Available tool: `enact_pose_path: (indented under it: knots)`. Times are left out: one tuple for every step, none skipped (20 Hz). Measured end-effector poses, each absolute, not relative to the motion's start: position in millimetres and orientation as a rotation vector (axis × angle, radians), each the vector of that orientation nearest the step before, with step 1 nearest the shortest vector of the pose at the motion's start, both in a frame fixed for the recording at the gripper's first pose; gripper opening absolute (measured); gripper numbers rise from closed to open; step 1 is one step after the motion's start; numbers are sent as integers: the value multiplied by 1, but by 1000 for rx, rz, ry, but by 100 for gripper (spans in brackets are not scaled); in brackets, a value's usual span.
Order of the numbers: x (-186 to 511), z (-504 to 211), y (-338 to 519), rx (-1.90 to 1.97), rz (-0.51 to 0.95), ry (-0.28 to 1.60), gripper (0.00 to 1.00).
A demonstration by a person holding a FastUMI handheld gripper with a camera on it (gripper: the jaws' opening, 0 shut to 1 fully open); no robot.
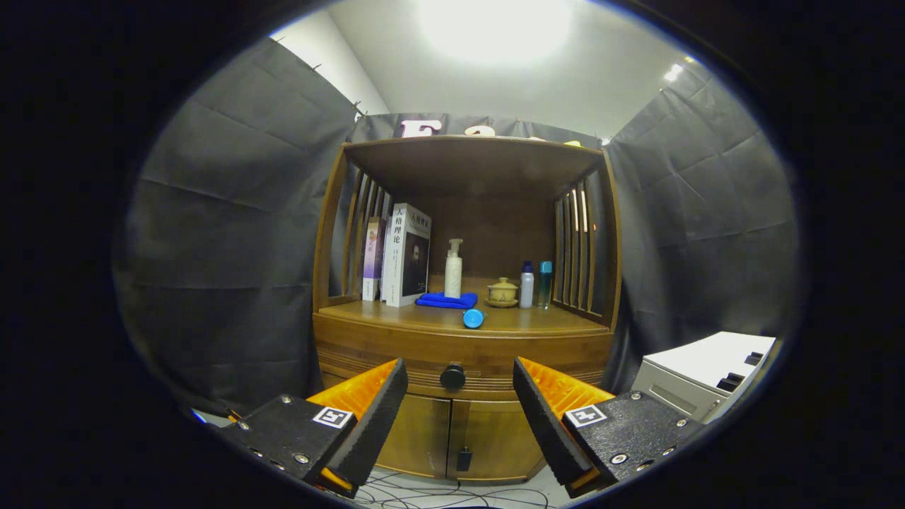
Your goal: Pull open the drawer, take out the items inside it, and place them on the countertop above the cabinet.
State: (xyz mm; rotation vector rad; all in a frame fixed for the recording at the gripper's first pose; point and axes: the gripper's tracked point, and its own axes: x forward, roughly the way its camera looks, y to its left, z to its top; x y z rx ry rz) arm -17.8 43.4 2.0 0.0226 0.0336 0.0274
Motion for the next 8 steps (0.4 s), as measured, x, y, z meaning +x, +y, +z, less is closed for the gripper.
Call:
enact_pose_path:
  knots:
    - [-16, 1, 43, 33, 30, 35, 93]
    - [-18, 2, 42, 41, 31, 33, 94]
    - [-18, 3, 40, 43, 29, 31, 94]
    - [-18, 3, 39, 44, 29, 29, 94]
    - [-18, 3, 38, 44, 29, 28, 94]
    - [-19, 4, 38, 46, 30, 28, 93]
    - [-19, 4, 37, 48, 29, 29, 93]
    - [-18, 4, 36, 54, 26, 27, 93]
